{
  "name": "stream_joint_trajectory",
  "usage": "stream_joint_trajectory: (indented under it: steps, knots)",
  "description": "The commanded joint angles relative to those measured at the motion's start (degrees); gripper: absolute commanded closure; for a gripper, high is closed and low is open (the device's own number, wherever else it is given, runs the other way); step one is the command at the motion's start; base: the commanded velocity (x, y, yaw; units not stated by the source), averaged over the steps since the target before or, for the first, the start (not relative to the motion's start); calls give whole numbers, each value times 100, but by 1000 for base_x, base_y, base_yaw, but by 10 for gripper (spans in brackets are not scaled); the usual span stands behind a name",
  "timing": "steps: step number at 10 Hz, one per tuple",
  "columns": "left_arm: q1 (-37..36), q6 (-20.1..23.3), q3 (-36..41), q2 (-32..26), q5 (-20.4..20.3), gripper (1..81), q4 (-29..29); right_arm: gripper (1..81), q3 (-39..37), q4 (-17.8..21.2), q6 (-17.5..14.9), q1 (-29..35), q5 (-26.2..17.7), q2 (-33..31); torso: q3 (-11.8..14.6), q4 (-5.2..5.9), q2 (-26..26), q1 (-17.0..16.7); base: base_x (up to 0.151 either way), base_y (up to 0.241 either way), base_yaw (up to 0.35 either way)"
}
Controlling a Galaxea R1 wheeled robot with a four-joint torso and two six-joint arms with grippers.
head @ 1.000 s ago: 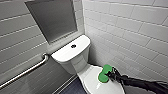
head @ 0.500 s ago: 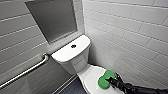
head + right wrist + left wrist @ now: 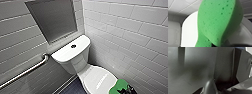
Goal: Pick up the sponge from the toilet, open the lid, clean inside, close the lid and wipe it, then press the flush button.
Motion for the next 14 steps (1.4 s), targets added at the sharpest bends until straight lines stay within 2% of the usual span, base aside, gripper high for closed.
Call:
stream_joint_trajectory:
  steps: [1,2,4,6,7,8,10,12,14]
  knots:
    - [-50,23,58,-45,536,10,4,811,1331,-784,19,-173,625,-947,0,0,0,0,0,0,0]
    - [-50,14,58,-45,527,10,4,811,1721,-908,10,-419,891,-1152,0,0,0,0,0,0,0]
    - [-50,23,58,-45,527,10,4,811,2565,-1470,-43,-833,1717,-1345,0,0,0,0,0,0,0]
    - [-50,23,58,-45,519,10,13,811,2750,-1454,-69,-491,1666,-1215,0,0,-2,0,0,0,0]
    - [-50,23,58,-45,518,10,13,811,2653,-1356,-95,-54,1243,-1108,0,0,-2,0,0,0,0]
    - [-50,23,58,-45,518,10,13,811,2416,-1075,-113,483,452,-932,0,0,-2,0,0,0,0]
    - [-50,23,58,-45,509,10,13,811,1535,-611,-113,1494,-729,-409,0,0,-2,0,0,0,0]
    - [-50,23,58,-45,509,10,4,811,112,-338,-96,2012,-1727,421,0,0,-2,0,0,0,0]
    - [-50,14,58,-45,509,10,4,811,-1243,-188,-78,2303,-2350,1270,0,0,-2,0,0,0,0]
